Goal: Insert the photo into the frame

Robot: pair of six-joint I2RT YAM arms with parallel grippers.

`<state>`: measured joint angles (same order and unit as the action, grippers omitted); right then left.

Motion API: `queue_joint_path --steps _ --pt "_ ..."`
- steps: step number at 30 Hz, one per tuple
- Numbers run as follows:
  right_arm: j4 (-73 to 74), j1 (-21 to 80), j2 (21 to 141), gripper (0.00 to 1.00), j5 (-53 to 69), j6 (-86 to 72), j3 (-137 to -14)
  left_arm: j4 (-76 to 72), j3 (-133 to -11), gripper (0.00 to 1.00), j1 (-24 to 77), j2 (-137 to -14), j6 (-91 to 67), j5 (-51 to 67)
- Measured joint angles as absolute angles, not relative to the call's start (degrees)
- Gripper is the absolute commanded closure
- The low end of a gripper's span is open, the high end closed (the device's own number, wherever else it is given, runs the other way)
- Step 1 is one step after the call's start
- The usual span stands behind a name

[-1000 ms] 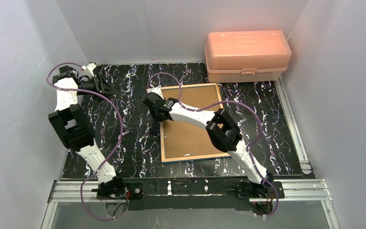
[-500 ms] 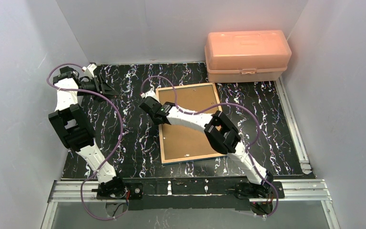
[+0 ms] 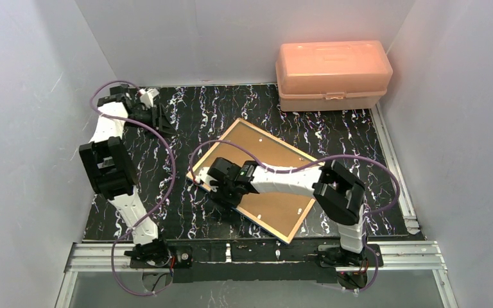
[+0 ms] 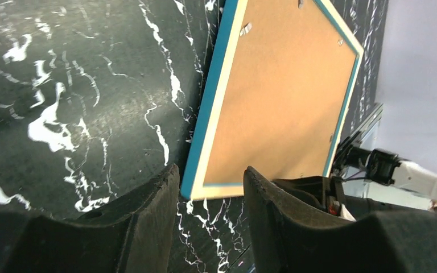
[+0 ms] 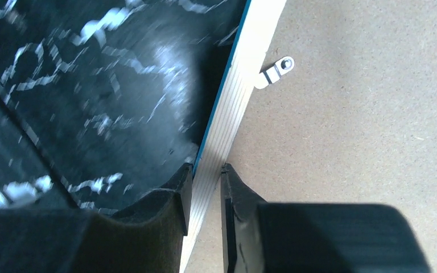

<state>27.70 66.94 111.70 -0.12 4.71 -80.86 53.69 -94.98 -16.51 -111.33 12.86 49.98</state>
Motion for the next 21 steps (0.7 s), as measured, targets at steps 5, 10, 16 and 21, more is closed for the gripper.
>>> queue_joint_path --steps 5,10,16,21 --pt "30.5 68.1 107.8 0.30 1.9 8.4 -78.9 52.5 -94.7 0.56 -11.1 -112.7 13.7 47.1" --pt "29.8 66.4 102.2 0.01 -1.4 5.3 -77.3 52.1 -94.5 0.54 -5.9 -116.5 13.9 44.9" --pt "21.7 50.7 87.5 0.01 -2.3 -13.4 -64.9 51.7 -94.8 0.54 -1.7 -122.0 14.0 43.5" --pt "20.0 34.5 74.1 0.01 -4.6 -29.7 -50.8 51.4 -94.9 0.59 -0.7 -123.2 14.4 42.6"
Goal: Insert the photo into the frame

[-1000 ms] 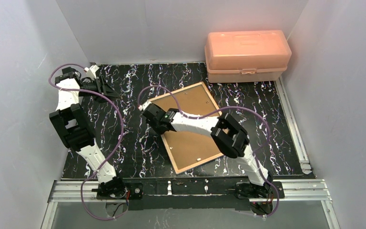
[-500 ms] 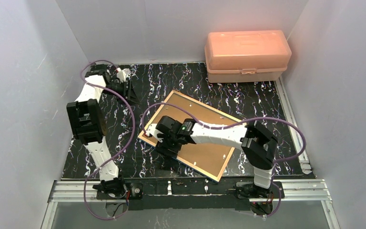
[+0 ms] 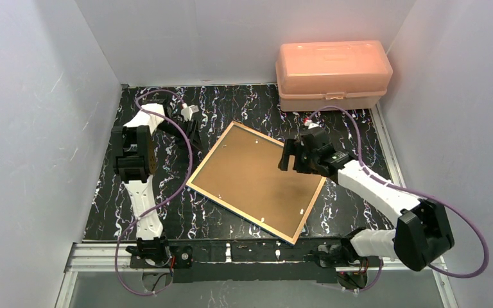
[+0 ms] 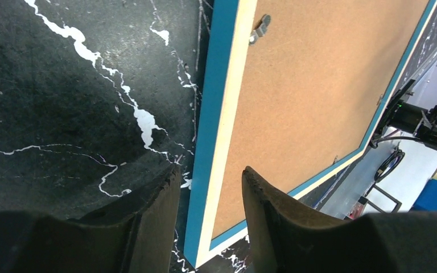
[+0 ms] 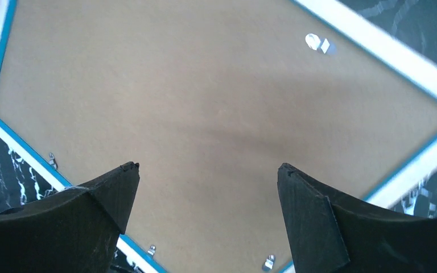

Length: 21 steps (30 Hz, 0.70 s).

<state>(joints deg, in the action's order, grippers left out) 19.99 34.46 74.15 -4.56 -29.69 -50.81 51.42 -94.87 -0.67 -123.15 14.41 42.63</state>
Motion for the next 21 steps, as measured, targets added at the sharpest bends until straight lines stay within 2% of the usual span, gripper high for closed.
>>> queue_joint_path --steps 11,21 --pt "30.1 22.7 64.5 0.01 -4.7 -42.7 -43.3 50.2 -94.1 0.78 2.2 -126.1 14.6 41.6" --pt "29.5 20.3 62.2 0.01 -2.1 -46.8 -33.7 48.8 -90.3 0.89 1.6 -125.1 14.3 43.6"
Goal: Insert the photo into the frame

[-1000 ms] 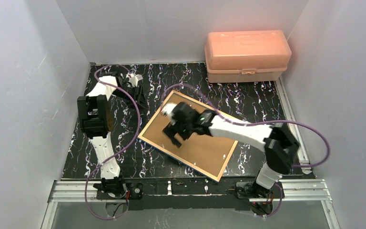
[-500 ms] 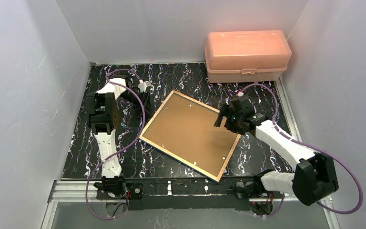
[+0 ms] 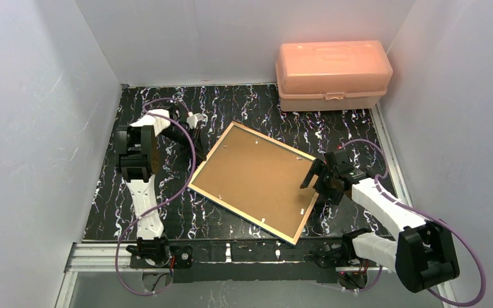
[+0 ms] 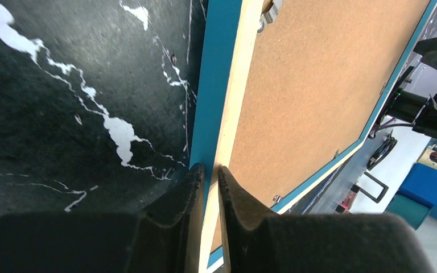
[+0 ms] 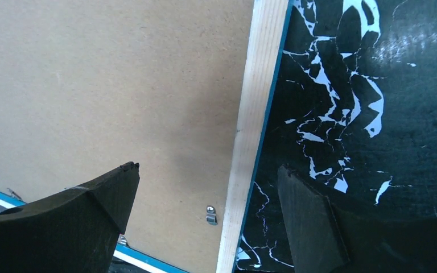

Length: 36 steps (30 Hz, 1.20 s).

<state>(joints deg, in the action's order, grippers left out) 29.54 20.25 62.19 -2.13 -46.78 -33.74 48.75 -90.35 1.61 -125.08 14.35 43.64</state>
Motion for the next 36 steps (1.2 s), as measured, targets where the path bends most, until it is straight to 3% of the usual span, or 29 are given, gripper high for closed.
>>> queue_joint_path --steps 10,20,25,31,36 --pt "23.4 16.6 71.1 0.01 2.2 -45.1 -34.7 47.9 -84.6 0.95 1.5 -121.3 15.0 43.7" --pt "20.3 14.2 89.2 0.01 1.3 -38.4 -50.0 48.5 -77.6 0.96 0.4 -116.7 17.2 42.0" --pt "19.9 14.4 90.5 0.05 -1.1 -36.5 -53.1 49.9 -74.4 0.96 0.4 -115.3 18.0 42.6" --pt "19.6 17.1 86.7 0.11 -2.4 -36.3 -56.4 52.6 -72.2 0.93 1.0 -114.7 19.0 44.1" --pt "13.7 26.6 87.2 0.13 -1.8 -39.7 -60.9 52.4 -72.0 0.81 1.2 -112.7 16.9 45.5"
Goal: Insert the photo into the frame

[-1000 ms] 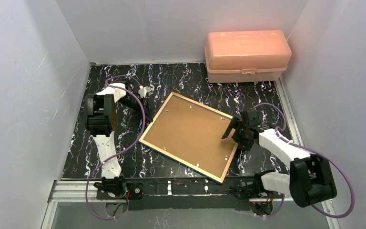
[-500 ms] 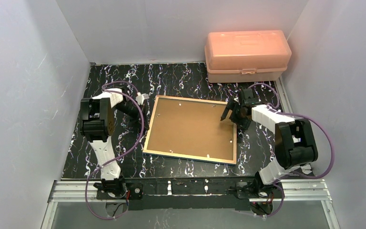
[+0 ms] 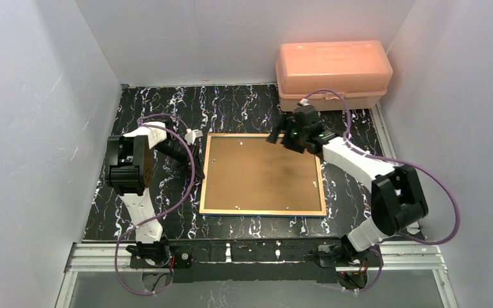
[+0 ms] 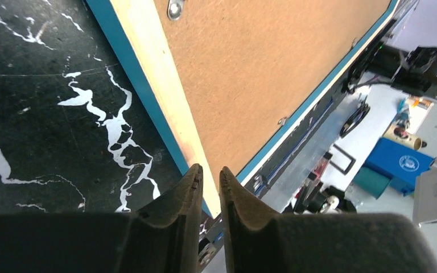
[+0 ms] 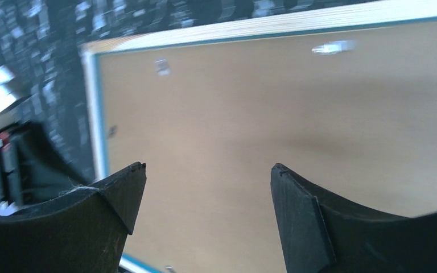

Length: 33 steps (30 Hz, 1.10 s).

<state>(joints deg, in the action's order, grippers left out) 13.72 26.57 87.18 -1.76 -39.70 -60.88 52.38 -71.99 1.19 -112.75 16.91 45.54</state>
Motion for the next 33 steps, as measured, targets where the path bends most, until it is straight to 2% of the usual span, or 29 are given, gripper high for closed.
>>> queue_joint_path --steps 3,11,17,24,33 --pt "6.9 32.7 91.2 0.14 1.0 -43.5 -62.3 50.4 -71.8 0.71 0.9 -111.0 14.2 45.5" --pt "-5.4 41.1 108.2 0.13 8.3 -52.1 -67.6 42.2 -71.6 0.69 0.4 -110.1 6.6 42.0" --pt "-9.8 42.9 115.0 0.17 12.1 -56.5 -74.3 39.0 -71.6 0.74 0.4 -112.1 3.8 41.3" --pt "-12.3 44.2 119.6 0.20 14.8 -58.7 -79.3 38.3 -71.6 0.85 0.4 -113.6 3.3 42.7" --pt "-11.9 45.2 124.6 0.21 16.9 -60.4 -82.8 38.2 -71.6 0.91 0.4 -113.8 2.9 43.9"
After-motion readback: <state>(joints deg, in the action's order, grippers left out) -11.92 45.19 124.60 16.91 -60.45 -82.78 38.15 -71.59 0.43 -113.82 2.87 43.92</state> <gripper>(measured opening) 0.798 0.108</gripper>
